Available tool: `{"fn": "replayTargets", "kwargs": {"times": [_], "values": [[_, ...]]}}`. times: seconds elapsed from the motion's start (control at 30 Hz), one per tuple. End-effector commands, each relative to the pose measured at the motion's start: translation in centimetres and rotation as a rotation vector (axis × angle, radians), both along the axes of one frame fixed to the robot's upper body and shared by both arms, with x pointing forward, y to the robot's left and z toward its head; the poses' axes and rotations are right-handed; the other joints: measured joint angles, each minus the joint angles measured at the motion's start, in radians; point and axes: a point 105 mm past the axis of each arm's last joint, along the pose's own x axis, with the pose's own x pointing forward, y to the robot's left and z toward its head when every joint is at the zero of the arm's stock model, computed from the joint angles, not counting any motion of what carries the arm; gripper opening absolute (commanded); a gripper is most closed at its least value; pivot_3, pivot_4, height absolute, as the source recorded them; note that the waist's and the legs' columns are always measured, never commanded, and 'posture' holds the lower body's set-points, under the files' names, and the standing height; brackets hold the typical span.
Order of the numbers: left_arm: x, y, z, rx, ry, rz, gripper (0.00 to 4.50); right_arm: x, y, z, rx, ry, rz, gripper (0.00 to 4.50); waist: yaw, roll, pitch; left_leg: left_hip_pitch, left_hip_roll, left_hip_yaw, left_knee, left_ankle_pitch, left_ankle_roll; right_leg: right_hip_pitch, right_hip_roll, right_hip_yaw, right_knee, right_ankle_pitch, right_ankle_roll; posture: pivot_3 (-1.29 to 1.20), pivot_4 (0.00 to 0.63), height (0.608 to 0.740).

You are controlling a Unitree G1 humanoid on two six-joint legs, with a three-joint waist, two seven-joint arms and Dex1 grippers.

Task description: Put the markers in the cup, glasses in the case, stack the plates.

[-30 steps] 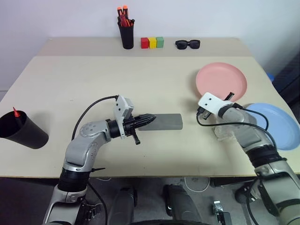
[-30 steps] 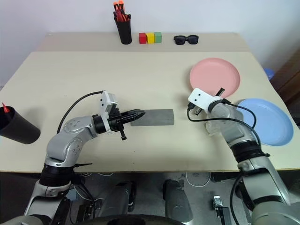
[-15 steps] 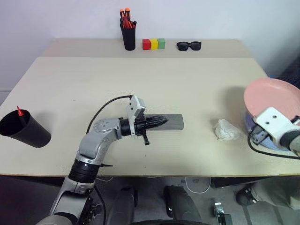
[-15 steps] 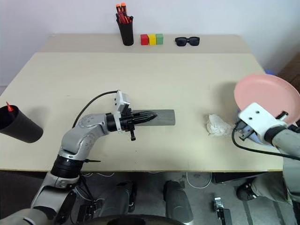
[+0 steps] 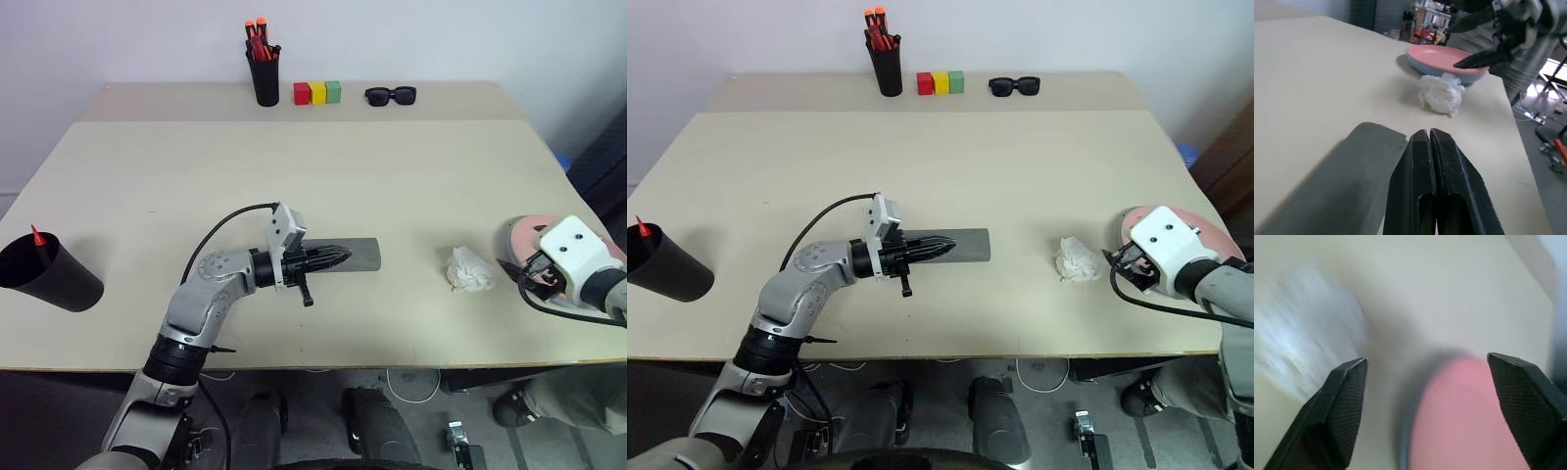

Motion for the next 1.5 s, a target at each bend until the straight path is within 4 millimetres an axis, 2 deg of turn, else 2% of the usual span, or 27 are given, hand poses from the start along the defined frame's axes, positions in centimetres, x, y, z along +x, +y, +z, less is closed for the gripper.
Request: {"fn": "replayTargets", "kwargs": {"times": [0.03,0.2,0.3,0.33,0.43,0.6,0.7,0.8,0.87,0.93,1.03,1.1,1.23,1.37,1.43,1.5], "values": [[-0.3,0.1,1.4,-0.029,-0.049,0.008,0.02,-0.5,2.1,0.0,0.072,0.024,0.102,4.09,0.003,0.0,0.0,0.0,0.0,0.0,0.0,0.0,0.0,0.0,0.0,0.0,0.0,0.0,0.0,0.0,0.15,0.74],[-0.6,0.0,1.4,-0.032,-0.049,0.014,0.02,0.2,2.7,-3.5,0.056,0.099,0.083,4.09,0.001,0.0,0.0,-0.001,0.0,0.0,0.0,0.0,0.0,0.0,-0.001,0.0,0.0,0.0,0.0,0.0,0.15,0.74],[-0.6,0.2,1.5,-0.034,-0.051,0.029,0.02,0.7,1.9,-5.0,0.026,0.111,0.005,4.09,0.0,0.0,0.0,-0.001,0.0,0.0,0.0,0.0,0.0,0.0,0.0,0.0,0.0,-0.001,0.0,0.0,0.15,0.74],[-0.5,0.3,1.6,-0.035,-0.05,0.034,0.02,0.8,1.6,-5.1,0.021,0.112,-0.014,3.86,0.001,0.0,0.0,-0.001,0.0,0.0,0.0,0.0,0.0,0.0,0.0,0.0,0.0,-0.001,0.0,0.0,0.15,0.74],[-0.7,0.5,1.5,-0.035,-0.045,0.04,0.02,0.9,1.1,-5.0,0.019,0.107,-0.043,2.82,0.001,0.0,0.0,-0.001,0.0,0.0,0.0,0.0,0.0,0.0,-0.001,0.0,0.0,-0.001,0.0,0.0,0.15,0.74],[-0.5,0.5,1.3,-0.034,-0.038,0.043,0.02,1.0,0.8,-3.1,-0.001,0.055,-0.048,0.13,0.001,0.0,0.0,-0.001,0.0,0.0,0.0,0.0,0.0,0.0,0.0,0.0,0.0,-0.001,0.0,0.0,0.15,0.74],[-0.1,0.4,1.6,-0.049,-0.04,0.053,0.02,1.4,-0.4,-0.6,0.004,-0.029,-0.106,0.04,0.001,0.0,0.0,-0.001,0.0,0.0,0.0,0.0,0.0,0.0,0.0,0.0,0.0,-0.001,0.0,0.0,0.15,0.74],[0.1,0.1,1.9,-0.063,-0.042,0.055,0.02,1.5,-3.5,1.8,-0.015,-0.092,-0.235,0.04,0.001,0.0,0.0,-0.001,0.0,0.0,0.0,0.0,0.0,0.0,-0.001,0.0,0.0,-0.001,0.0,0.0,0.15,0.74],[0.3,0.0,1.9,-0.067,-0.044,0.055,0.02,1.3,-5.9,2.6,-0.054,-0.107,-0.341,0.04,0.003,0.0,0.0,-0.001,0.0,0.0,0.0,0.0,0.0,0.0,-0.001,0.0,-0.001,-0.001,0.0,0.0,0.15,0.74],[0.4,-0.2,1.9,-0.07,-0.045,0.056,0.02,1.2,-8.1,2.5,-0.09,-0.101,-0.44,0.04,0.003,0.0,0.0,-0.001,-0.001,0.0,0.0,0.0,0.0,0.0,-0.001,0.0,-0.001,-0.001,0.0,0.0,0.15,0.74],[0.6,-0.2,1.9,-0.075,-0.05,0.068,0.02,1.1,-9.8,0.9,-0.129,-0.052,-0.496,1.31,0.001,0.0,0.0,-0.002,-0.001,0.0,0.0,0.0,0.0,0.0,-0.001,0.0,-0.002,-0.001,0.0,0.0,0.15,0.74],[0.8,0.0,1.9,-0.076,-0.053,0.084,0.02,1.2,-10.3,0.3,-0.165,-0.039,-0.503,2.35,0.0,0.0,0.0,-0.002,-0.001,0.0,0.0,0.0,0.0,-0.001,-0.001,0.0,-0.002,-0.001,0.0,0.0,0.15,0.74],[1.2,1.3,1.9,-0.078,-0.058,0.164,0.02,2.5,-9.4,1.1,-0.145,-0.085,-0.47,4.38,-0.009,0.002,0.0,-0.001,0.0,0.001,0.0,0.0,0.0,-0.001,0.0,0.001,-0.001,0.0,0.0,0.0,0.15,0.74],[2.8,3.2,2.0,-0.076,-0.078,0.326,0.02,3.8,-7.6,2.5,-0.119,-0.166,-0.376,4.38,-0.005,0.002,0.0,0.0,0.0,0.001,-0.001,0.0,0.0,-0.001,0.0,0.001,0.0,0.0,0.001,0.0,0.15,0.74],[5.4,6.8,1.8,-0.03,-0.112,0.595,0.02,4.8,-3.9,3.6,0.025,-0.223,-0.211,4.38,-0.003,0.001,0.001,-0.001,0.0,0.001,-0.001,0.0,0.0,-0.001,0.0,0.001,-0.001,0.0,0.001,0.0,0.15,0.74],[6.7,9.1,1.7,-0.007,-0.118,0.753,0.02,5.1,-1.8,4.2,0.108,-0.244,-0.104,4.38,-0.005,0.001,0.001,0.0,0.0,0.0,0.0,0.0,0.0,0.0,0.0,0.001,-0.001,0.0,0.001,0.0,0.15,0.74]]}}
